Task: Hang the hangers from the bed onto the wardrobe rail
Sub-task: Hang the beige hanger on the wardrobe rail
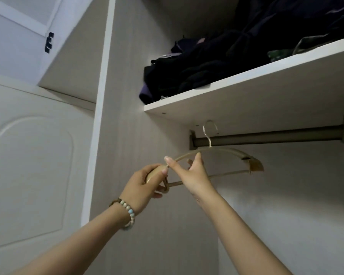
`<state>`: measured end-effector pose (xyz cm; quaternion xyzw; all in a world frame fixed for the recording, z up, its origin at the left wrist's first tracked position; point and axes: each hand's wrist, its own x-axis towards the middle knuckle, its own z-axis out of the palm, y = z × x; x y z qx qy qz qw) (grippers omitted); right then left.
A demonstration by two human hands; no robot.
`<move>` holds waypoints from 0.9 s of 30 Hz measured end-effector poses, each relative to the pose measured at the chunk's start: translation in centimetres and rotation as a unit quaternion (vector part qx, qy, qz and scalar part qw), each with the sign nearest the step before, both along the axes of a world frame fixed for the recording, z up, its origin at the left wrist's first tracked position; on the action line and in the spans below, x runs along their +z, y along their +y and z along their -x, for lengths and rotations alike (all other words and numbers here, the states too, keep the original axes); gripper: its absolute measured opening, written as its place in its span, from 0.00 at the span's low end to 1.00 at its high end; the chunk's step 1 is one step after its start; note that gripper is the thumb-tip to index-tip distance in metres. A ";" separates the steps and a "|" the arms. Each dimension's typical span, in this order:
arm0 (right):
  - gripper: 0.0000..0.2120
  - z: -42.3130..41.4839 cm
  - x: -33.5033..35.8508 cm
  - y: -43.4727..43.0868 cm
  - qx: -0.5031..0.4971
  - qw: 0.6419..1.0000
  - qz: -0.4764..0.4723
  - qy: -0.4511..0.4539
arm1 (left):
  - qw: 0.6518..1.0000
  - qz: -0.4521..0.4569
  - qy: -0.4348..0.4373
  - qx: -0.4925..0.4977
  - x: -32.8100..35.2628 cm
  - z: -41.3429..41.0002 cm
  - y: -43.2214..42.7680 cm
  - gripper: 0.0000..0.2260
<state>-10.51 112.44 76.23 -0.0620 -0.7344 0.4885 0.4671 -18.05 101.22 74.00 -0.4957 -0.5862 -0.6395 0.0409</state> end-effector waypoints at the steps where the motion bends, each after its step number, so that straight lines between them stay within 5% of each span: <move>1: 0.52 0.6 0.5 1.4 -0.003 1.000 -0.003 -0.006 | 1.000 0.000 -0.009 0.001 0.5 0.5 1.5 0.08; 9: 0.53 4.6 2.3 9.3 0.023 0.998 0.041 -0.042 | 0.996 0.037 0.019 0.073 2.9 4.6 7.8 0.16; 19: 0.54 8.1 3.1 11.9 0.077 0.993 0.059 -0.062 | 0.951 0.073 0.186 0.237 3.7 7.1 7.7 0.13; 27: 0.53 9.0 1.5 11.5 0.093 0.989 0.095 -0.057 | 0.958 0.062 0.150 0.235 3.0 6.3 7.3 0.19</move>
